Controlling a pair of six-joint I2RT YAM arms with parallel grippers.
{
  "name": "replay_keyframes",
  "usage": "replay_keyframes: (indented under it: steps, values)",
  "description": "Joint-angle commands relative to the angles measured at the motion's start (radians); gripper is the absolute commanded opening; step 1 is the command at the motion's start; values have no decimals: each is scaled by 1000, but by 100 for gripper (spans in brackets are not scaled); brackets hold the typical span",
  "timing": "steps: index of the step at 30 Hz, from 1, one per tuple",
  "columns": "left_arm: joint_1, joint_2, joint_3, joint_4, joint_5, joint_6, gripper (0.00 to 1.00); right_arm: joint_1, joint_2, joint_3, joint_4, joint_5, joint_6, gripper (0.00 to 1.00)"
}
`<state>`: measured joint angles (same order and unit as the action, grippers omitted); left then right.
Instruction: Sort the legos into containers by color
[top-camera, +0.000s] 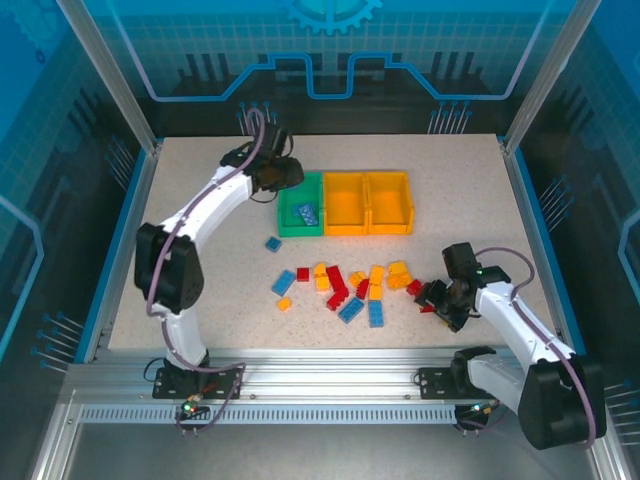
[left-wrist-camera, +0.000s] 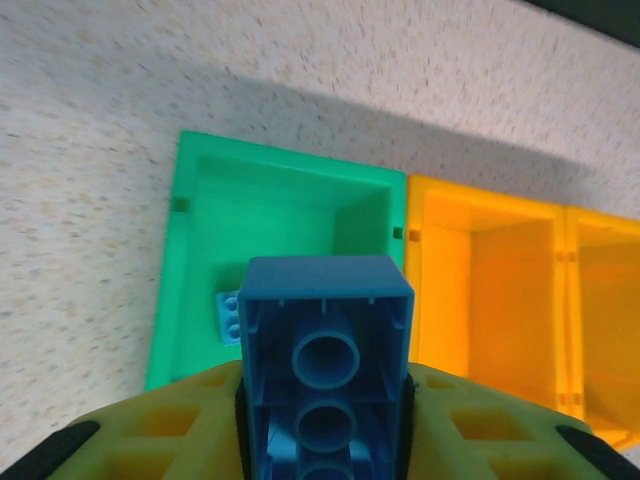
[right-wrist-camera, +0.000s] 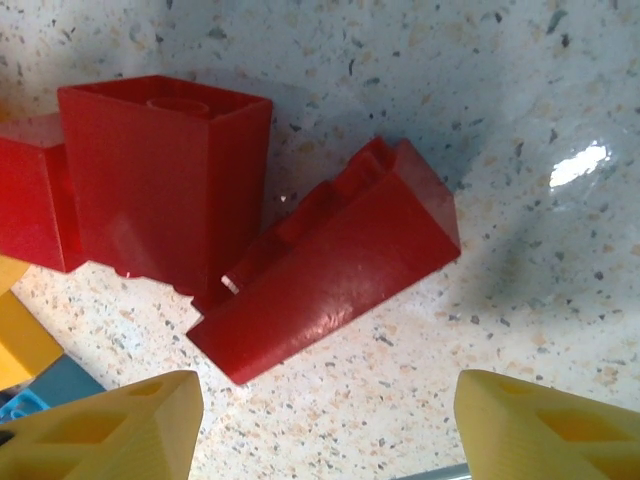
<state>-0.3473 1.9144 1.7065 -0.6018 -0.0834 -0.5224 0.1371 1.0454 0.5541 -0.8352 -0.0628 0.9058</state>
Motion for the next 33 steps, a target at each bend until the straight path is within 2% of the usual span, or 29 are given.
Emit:
replay_keyframes:
  steps: [1,8,17,20,29,33]
  values:
    - [-9,82,57,-59,43,47,40,2,28,-2,34,15,24,69]
    - [-9,133,70,-51,49,47,48,2,62,1,62,25,28,69]
    - [-32,68,6,-40,41,46,57,2,111,-8,95,43,32,65]
    - [-32,27,-48,-22,38,36,58,1,139,-6,103,44,30,59]
    - [-30,-76,-185,0,0,34,59,13,111,18,38,85,8,30]
    - [-30,-108,-232,-1,-20,25,61,51,63,83,-45,125,-1,23]
